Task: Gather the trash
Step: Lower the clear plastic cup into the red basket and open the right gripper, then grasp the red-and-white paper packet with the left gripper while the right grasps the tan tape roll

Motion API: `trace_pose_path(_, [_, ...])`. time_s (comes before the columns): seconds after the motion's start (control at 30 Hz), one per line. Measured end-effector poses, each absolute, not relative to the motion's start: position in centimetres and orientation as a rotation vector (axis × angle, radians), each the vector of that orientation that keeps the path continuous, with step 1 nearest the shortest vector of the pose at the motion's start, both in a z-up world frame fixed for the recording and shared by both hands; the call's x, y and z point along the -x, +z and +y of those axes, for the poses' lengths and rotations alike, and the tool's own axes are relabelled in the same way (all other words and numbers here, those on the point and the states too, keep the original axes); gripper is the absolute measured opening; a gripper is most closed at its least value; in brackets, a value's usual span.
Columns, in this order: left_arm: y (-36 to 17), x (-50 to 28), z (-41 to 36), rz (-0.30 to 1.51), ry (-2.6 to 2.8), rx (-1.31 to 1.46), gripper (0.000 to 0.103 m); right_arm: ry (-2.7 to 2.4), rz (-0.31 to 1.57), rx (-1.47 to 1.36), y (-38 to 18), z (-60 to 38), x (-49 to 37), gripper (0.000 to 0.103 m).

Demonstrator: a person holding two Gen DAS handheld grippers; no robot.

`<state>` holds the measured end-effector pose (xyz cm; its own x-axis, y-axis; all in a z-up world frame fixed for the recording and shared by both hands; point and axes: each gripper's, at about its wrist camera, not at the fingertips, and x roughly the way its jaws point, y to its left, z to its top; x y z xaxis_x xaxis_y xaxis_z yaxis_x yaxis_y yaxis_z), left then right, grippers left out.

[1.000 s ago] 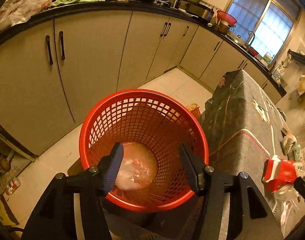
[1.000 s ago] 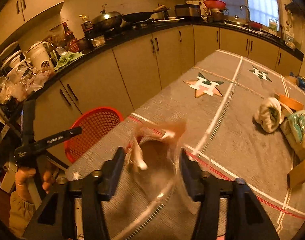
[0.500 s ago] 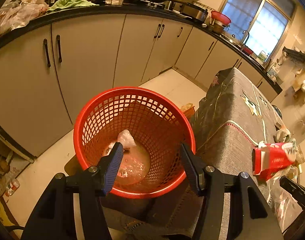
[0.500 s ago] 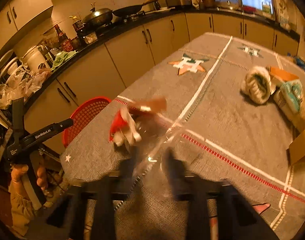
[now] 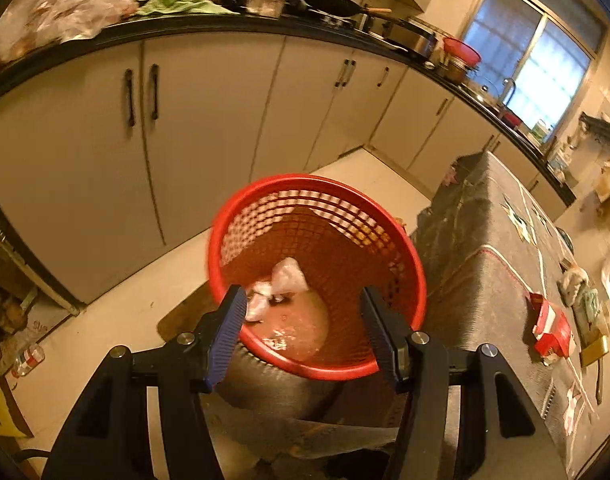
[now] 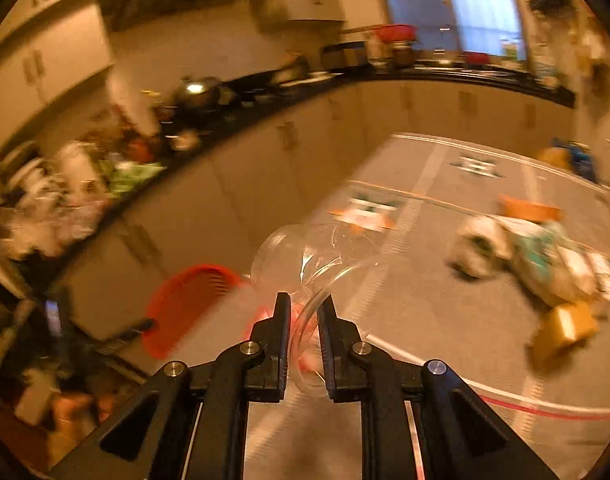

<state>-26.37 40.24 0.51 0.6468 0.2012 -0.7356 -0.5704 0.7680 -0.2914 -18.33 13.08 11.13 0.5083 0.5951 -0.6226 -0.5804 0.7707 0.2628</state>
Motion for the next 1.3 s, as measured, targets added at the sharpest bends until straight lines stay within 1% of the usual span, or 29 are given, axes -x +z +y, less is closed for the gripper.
trace_pose_path(0.17, [0.9, 27.6, 41.3, 0.743, 0.515, 0.527, 0.058, 0.874, 0.843, 0.033, 9.2, 21.5, 17.7, 0.015])
trace_pose_path(0.27, [1.3, 28.0, 41.5, 0.745, 0.533, 0.504, 0.058, 0.933, 0.886, 0.056, 7.3, 26.0, 16.6, 0.018])
trace_pose_path(0.3, [1.4, 28.1, 41.7, 0.745, 0.535, 0.499, 0.058, 0.947, 0.899, 0.053, 6.6, 27.3, 16.1, 0.021])
trace_pose_path(0.37, [1.6, 28.2, 41.7, 0.743, 0.537, 0.492, 0.058, 0.956, 0.907, 0.053, 5.7, 29.2, 15.6, 0.043])
trace_pose_path(0.43, [1.6, 28.3, 41.8, 0.74, 0.539, 0.492, 0.06, 0.948, 0.914, 0.05, 5.1, 30.2, 15.1, 0.053])
trace_pose_path(0.5, [1.7, 28.4, 41.7, 0.735, 0.539, 0.493, 0.06, 0.94, 0.929, 0.027, 4.9, 29.8, 14.8, 0.053])
trace_pose_path(0.6, [1.9, 28.3, 41.3, 0.728, 0.528, 0.497, 0.061, 0.911, 0.909, -0.001, 5.7, 27.3, 14.9, 0.053])
trace_pose_path(0.77, [2.8, 27.3, 39.1, 0.726, 0.461, 0.475, 0.062, 0.828, 0.831, -0.015, 7.7, 21.2, 15.9, 0.06])
trace_pose_path(0.83, [3.4, 26.9, 37.7, 0.717, 0.423, 0.461, 0.069, 0.783, 0.806, -0.029, 8.1, 17.9, 16.4, 0.063])
trace_pose_path(1.07, [4.9, 23.9, 31.2, 0.718, 0.217, 0.4, 0.075, 0.596, 0.792, -0.147, 8.0, 4.6, 17.0, 0.065])
trace_pose_path(1.17, [4.9, 21.9, 28.9, 0.732, 0.12, 0.39, 0.079, 0.524, 0.78, -0.176, 7.8, 0.0, 17.3, 0.068])
trace_pose_path(1.23, [4.5, 20.2, 27.4, 0.752, 0.065, 0.381, 0.08, 0.47, 0.774, -0.201, 7.6, -3.5, 17.5, 0.071])
trace_pose_path(1.3, [4.1, 18.2, 26.1, 0.771, 0.012, 0.373, 0.08, 0.419, 0.776, -0.243, 7.3, -6.6, 17.7, 0.071])
